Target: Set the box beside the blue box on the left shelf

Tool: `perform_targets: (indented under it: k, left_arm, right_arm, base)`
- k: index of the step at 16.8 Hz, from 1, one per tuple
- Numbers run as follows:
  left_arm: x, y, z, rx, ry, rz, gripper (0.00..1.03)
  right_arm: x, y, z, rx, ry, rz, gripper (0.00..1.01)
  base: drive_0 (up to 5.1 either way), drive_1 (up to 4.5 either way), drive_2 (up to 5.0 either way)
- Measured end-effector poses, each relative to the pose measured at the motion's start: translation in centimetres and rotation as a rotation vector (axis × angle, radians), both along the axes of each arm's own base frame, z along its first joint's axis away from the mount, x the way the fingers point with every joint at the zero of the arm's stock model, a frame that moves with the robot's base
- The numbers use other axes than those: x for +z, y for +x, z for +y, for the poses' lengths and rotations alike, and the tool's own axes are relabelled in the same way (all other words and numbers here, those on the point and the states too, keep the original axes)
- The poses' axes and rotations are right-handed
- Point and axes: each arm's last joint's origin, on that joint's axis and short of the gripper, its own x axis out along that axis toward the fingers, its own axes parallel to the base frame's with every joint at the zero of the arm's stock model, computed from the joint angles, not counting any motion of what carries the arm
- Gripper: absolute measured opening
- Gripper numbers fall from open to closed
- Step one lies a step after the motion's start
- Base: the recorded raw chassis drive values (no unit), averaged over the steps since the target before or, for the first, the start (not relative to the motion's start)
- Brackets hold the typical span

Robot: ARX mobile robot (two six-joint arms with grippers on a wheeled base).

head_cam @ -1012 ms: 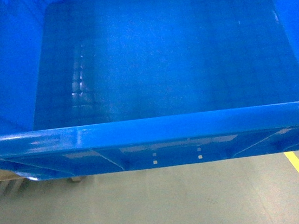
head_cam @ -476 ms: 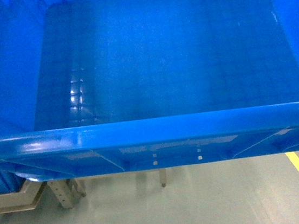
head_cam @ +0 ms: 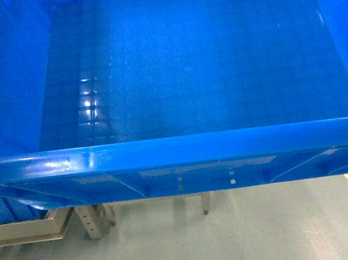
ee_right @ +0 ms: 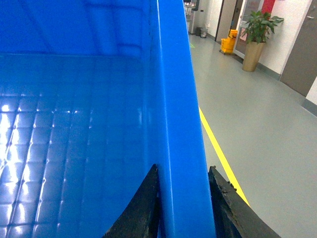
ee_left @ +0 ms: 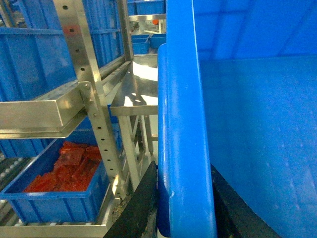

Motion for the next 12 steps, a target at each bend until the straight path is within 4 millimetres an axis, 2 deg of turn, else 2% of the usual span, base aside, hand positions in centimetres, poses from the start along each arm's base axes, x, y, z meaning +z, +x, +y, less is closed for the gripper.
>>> perform_targets:
  k: [12]
  left_arm:
    - [0.00,0.00,0.00,0.000,0.001,0.000,0.18]
  right_arm:
    - [-0.02,0.00,0.00,0.001,0.000,0.002,0.21]
  base:
    - [0.0,4.29,-4.3]
